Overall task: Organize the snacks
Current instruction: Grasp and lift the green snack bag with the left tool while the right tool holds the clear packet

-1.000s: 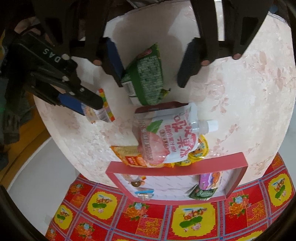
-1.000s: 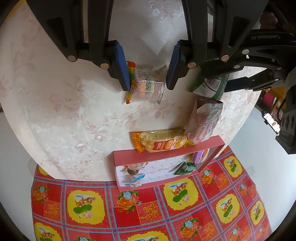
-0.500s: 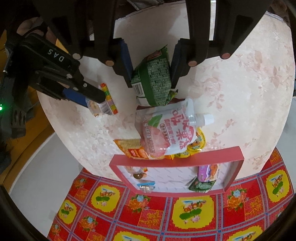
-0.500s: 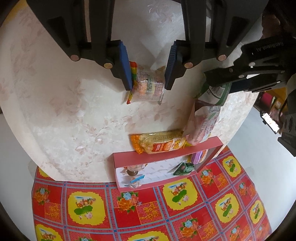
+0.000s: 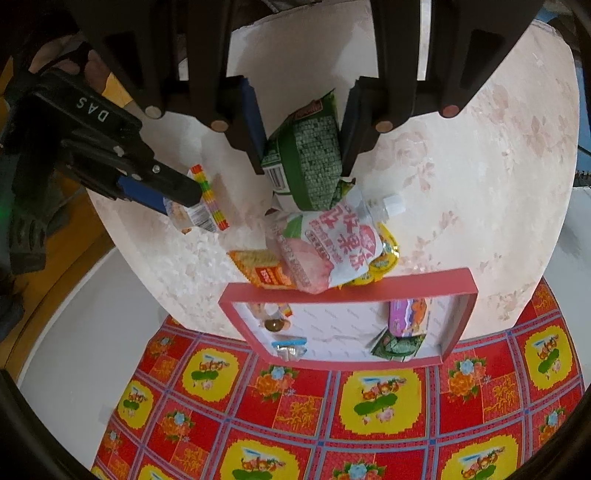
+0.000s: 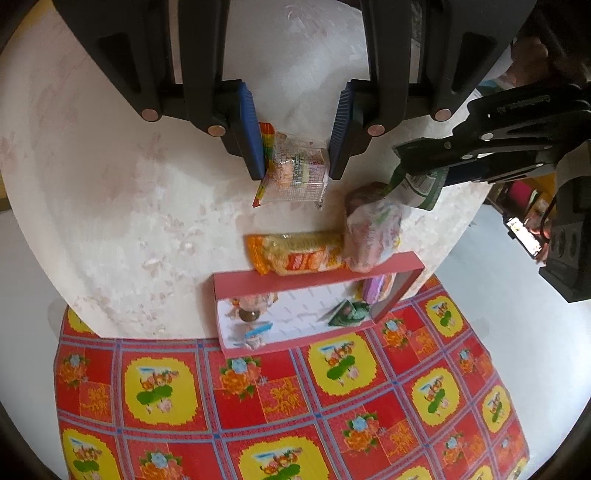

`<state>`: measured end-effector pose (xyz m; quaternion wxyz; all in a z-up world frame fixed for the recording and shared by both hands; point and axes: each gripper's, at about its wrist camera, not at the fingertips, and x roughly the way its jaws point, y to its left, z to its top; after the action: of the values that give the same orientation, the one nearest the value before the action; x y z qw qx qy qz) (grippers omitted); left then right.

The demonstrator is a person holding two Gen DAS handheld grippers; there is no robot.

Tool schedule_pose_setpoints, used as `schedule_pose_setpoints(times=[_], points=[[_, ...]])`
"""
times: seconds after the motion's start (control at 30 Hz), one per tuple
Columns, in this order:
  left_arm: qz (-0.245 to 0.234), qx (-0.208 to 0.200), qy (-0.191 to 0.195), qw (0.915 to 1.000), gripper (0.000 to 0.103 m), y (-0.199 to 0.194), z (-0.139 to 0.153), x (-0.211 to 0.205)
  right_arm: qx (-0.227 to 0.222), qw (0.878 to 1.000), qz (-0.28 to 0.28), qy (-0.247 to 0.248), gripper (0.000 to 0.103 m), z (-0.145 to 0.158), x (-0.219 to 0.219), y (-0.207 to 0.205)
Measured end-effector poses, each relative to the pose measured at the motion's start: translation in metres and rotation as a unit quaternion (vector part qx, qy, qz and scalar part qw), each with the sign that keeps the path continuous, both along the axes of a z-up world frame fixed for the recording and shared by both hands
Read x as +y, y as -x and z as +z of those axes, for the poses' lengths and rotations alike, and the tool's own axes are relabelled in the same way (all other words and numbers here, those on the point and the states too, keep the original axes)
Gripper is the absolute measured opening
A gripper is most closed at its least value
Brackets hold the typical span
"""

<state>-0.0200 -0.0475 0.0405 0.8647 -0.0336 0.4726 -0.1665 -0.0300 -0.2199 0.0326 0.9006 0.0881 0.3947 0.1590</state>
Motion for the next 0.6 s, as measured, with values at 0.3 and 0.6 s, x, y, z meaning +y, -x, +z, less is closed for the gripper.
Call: schedule_pose_setpoints(times=[0.3, 0.6], points=[[0.001, -0.018, 0.003, 0.9998, 0.039, -0.007, 0.017, 0.001, -0.019, 1.0, 0.014, 0.0, 0.036, 0.018, 0.005, -0.008], [0.016, -0.023, 0.008, 0.9996, 0.039, -0.022, 0.028, 0.007, -0.02, 1.0, 0.017, -0.003, 0.036, 0.025, 0.005, -0.019]])
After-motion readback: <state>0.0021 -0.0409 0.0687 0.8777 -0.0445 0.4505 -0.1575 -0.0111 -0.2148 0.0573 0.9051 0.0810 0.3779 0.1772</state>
